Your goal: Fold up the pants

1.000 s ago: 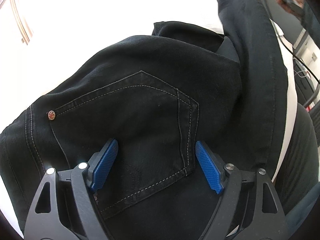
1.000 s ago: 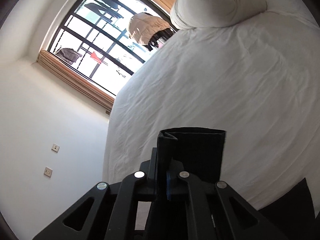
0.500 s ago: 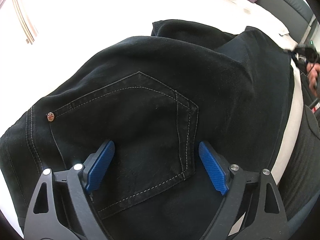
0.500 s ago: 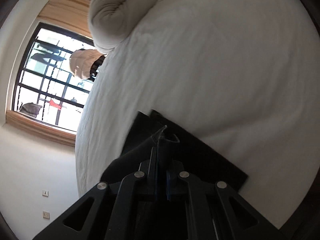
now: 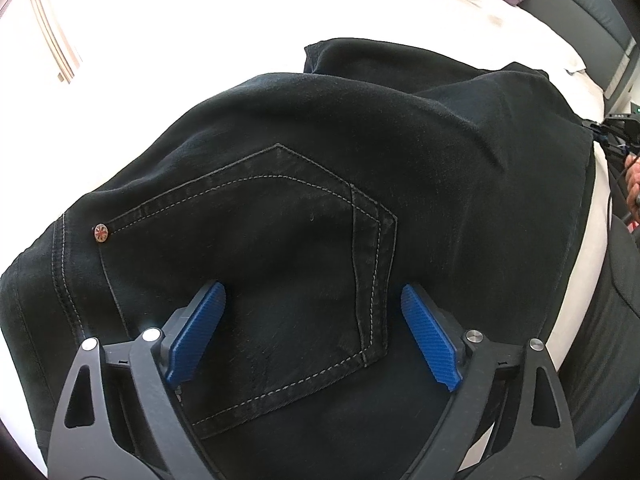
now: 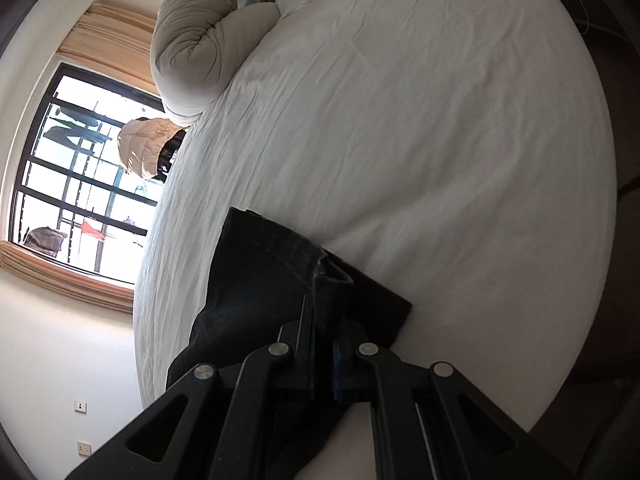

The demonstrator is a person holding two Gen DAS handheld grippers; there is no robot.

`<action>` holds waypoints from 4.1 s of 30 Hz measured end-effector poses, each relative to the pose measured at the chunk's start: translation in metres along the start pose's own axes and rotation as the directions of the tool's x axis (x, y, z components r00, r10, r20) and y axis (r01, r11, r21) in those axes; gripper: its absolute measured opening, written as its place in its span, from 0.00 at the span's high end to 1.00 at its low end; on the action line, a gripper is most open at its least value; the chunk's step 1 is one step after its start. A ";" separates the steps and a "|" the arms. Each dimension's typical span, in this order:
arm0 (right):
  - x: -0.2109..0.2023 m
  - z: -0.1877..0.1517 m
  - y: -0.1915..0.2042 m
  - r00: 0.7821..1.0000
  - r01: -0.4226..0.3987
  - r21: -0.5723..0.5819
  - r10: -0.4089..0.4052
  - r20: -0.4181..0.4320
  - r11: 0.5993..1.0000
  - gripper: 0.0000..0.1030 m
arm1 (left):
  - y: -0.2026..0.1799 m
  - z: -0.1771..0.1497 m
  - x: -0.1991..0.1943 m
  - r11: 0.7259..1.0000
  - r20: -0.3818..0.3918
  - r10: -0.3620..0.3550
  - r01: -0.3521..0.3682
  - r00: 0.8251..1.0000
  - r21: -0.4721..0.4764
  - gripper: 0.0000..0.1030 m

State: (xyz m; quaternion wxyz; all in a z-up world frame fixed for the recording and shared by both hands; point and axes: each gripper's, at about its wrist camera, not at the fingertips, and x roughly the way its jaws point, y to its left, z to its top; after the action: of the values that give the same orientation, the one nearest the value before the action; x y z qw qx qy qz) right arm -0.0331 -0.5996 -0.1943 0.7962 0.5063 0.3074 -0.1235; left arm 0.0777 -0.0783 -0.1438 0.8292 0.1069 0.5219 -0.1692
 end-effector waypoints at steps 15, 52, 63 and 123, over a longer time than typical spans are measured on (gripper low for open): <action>0.018 0.007 -0.006 0.999 0.040 -0.007 -0.040 -0.026 0.999 0.95 | 0.006 -0.004 0.003 1.000 0.008 -0.010 0.010 1.000 0.011 0.08; 0.060 -0.165 0.150 0.903 -0.193 -0.565 -0.080 -0.423 0.802 0.43 | 0.046 0.162 0.032 0.925 -0.093 -0.290 0.304 0.952 0.227 0.09; 0.053 -0.172 0.145 0.903 -0.207 -0.565 -0.067 -0.425 0.798 0.43 | 0.010 0.172 0.057 0.912 -0.203 -0.241 0.293 0.949 0.287 0.75; 0.031 -0.036 0.039 0.991 -0.005 -0.218 -0.025 -0.135 0.976 0.63 | -0.039 0.026 0.035 0.973 -0.047 -0.222 0.225 0.974 0.051 0.76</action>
State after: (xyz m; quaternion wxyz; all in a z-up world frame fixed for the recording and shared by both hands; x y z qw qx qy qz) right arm -0.0026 -0.5464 -0.1959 0.8232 0.4218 0.3755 -0.0582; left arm 0.0979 -0.1295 -0.1641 0.7909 0.0739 0.5424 -0.2736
